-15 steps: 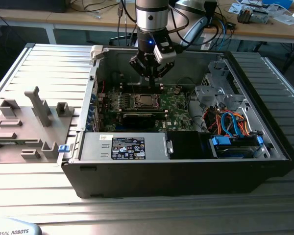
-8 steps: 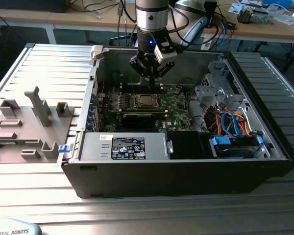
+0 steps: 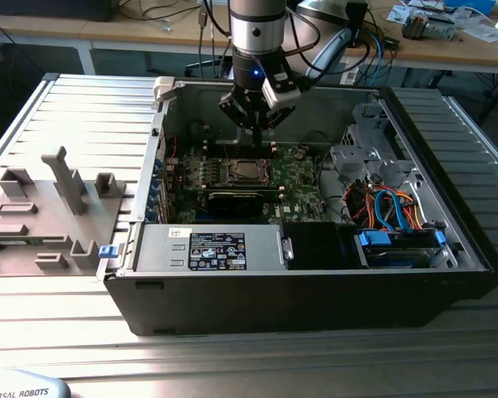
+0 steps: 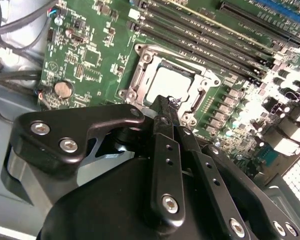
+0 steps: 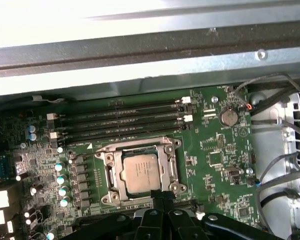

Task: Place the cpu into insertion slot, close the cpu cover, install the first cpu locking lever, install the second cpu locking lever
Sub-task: 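Install the first cpu locking lever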

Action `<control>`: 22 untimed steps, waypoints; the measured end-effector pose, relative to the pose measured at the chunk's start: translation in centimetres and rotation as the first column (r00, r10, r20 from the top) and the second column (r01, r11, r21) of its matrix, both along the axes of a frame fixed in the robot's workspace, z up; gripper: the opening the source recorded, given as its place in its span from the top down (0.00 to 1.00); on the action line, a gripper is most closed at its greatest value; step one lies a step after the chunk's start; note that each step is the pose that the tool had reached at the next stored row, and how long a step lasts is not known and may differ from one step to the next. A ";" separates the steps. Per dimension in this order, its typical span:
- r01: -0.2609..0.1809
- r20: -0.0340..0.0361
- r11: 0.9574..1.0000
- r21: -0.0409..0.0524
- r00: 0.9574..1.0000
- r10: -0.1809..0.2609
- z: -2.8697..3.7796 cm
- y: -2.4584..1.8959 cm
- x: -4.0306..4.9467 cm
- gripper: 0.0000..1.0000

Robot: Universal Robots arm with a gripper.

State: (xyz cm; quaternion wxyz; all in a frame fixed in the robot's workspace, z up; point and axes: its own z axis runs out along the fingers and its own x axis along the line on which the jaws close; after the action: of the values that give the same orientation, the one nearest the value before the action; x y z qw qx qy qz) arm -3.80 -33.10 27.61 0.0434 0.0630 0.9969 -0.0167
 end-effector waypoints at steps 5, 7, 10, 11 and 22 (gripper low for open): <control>-0.023 -0.004 0.999 0.038 1.000 0.023 0.00 0.00 0.00 0.89; -0.033 -0.007 0.997 0.068 0.999 0.033 -0.01 0.00 0.00 0.89; -0.085 -0.009 0.990 0.112 0.996 0.087 -0.02 0.00 -0.01 0.89; -0.095 -0.009 0.989 0.115 0.995 0.096 -0.03 0.00 -0.01 0.89; -0.119 -0.009 0.985 0.122 0.993 0.121 -0.03 0.00 -0.19 0.89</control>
State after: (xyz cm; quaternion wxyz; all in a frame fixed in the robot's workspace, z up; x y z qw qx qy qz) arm -4.00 -33.09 27.58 0.0324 0.0050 0.9984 0.0462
